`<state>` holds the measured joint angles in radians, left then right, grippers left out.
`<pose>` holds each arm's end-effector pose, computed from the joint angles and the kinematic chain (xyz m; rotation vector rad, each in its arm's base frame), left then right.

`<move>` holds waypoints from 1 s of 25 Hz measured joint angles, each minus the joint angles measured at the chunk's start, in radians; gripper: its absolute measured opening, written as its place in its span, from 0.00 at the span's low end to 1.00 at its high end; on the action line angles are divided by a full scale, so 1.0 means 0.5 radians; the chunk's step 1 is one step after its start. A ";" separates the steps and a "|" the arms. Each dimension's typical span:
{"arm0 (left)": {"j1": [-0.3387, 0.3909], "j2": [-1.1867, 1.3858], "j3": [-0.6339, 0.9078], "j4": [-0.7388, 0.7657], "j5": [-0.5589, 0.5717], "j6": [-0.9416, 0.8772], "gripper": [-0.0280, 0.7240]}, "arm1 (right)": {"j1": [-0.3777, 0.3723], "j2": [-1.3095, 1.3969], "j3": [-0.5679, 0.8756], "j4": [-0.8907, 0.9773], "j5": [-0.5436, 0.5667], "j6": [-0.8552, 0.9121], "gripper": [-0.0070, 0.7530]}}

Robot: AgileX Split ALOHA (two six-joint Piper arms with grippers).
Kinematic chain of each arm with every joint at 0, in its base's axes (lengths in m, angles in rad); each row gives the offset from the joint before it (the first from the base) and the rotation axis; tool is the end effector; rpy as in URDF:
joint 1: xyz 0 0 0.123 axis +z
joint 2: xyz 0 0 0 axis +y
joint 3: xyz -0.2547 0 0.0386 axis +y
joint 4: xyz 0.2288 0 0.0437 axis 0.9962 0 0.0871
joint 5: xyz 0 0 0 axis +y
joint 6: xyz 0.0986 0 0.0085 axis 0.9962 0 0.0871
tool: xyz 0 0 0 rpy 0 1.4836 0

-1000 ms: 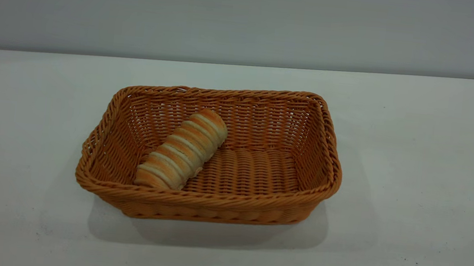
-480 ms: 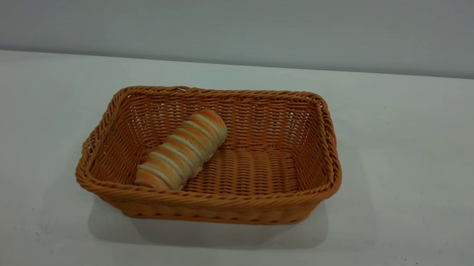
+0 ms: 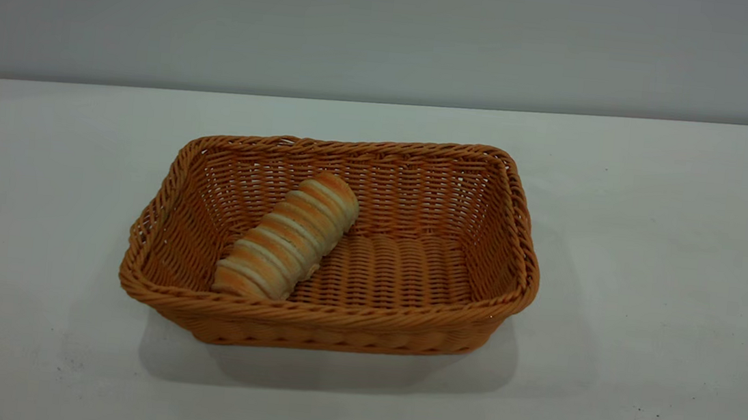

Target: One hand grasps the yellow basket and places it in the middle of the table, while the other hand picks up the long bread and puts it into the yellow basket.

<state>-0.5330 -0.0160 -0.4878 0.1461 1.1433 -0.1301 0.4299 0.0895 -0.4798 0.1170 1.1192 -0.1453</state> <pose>0.0133 0.0074 0.2550 0.4102 2.0813 -0.2180 0.0172 0.0193 0.2529 -0.6322 2.1305 0.3020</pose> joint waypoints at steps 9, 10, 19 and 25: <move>0.000 0.000 0.000 -0.007 -0.002 0.015 0.80 | 0.000 0.000 0.000 0.000 0.000 0.000 0.78; 0.000 0.000 0.000 -0.007 -0.002 0.015 0.80 | 0.000 0.000 0.000 0.000 0.000 0.000 0.78; 0.043 -0.002 0.000 -0.007 -0.002 0.017 0.80 | -0.214 0.000 0.000 0.001 0.000 0.002 0.78; 0.459 -0.006 0.000 -0.007 -0.002 0.017 0.80 | -0.695 0.000 0.000 0.001 0.000 0.002 0.78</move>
<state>-0.3037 -0.0189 -0.4878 0.1426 1.1423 -0.1213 0.0823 0.0895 -0.4798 0.1176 1.1192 -0.1444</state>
